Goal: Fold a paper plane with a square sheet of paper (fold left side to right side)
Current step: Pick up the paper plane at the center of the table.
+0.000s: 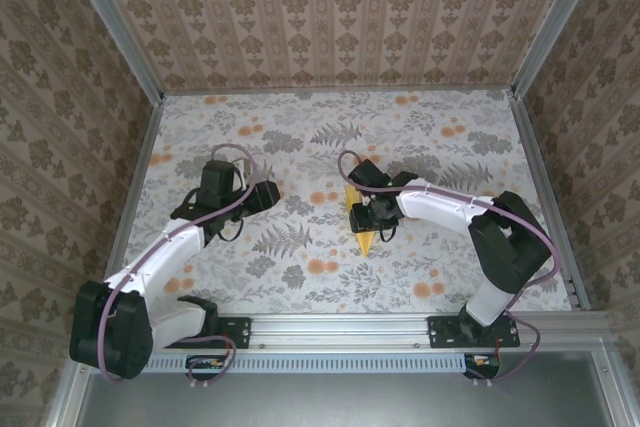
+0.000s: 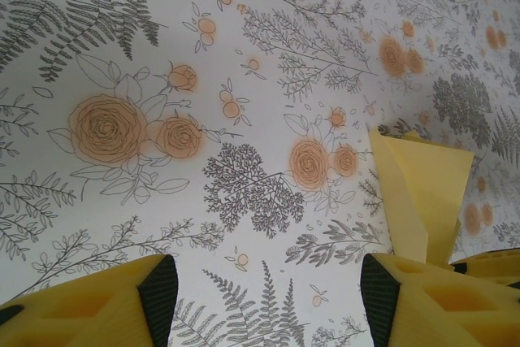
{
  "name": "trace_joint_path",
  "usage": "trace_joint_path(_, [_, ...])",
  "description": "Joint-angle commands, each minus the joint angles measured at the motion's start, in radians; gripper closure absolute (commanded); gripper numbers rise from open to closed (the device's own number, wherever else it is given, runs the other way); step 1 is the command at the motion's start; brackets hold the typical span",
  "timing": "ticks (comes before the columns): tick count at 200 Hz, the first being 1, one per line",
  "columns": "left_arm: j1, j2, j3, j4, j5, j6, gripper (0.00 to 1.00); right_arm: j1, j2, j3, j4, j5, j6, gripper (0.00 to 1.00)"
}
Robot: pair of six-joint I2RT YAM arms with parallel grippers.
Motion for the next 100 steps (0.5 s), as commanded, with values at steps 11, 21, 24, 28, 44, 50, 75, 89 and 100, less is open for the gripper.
trace_joint_path(11, [0.009, -0.02, 0.023, -0.018, 0.007, 0.027, 0.36, 0.006, 0.047, 0.031, -0.011, -0.015, -0.008, 0.62])
trace_joint_path(21, [0.011, -0.02, 0.023, -0.02, 0.007, 0.029, 0.36, 0.006, 0.061, 0.036, -0.008, -0.018, -0.008, 0.64])
trace_joint_path(24, [0.011, -0.021, 0.023, -0.02, 0.007, 0.03, 0.36, 0.006, 0.065, 0.037, -0.007, -0.018, -0.008, 0.65])
trace_joint_path(28, [0.011, -0.022, 0.023, -0.02, 0.008, 0.03, 0.36, 0.005, 0.07, 0.039, -0.004, -0.02, -0.007, 0.66])
trace_joint_path(44, [0.014, -0.024, 0.026, -0.023, 0.013, 0.036, 0.35, 0.006, 0.086, 0.049, 0.004, -0.032, -0.003, 0.72])
trace_joint_path(50, [0.017, -0.025, 0.028, -0.023, 0.016, 0.04, 0.35, 0.003, 0.091, 0.057, 0.003, -0.033, -0.002, 0.77])
trace_joint_path(75, [0.021, -0.035, 0.041, -0.025, 0.022, 0.071, 0.31, -0.033, 0.113, 0.133, -0.059, -0.013, 0.008, 0.92])
trace_joint_path(89, [0.024, -0.039, 0.051, -0.025, 0.025, 0.095, 0.25, -0.06, 0.139, 0.198, -0.103, 0.0, -0.003, 0.93])
trace_joint_path(100, [0.024, -0.043, 0.064, -0.025, 0.027, 0.117, 0.2, -0.082, 0.167, 0.255, -0.134, 0.014, -0.017, 0.93])
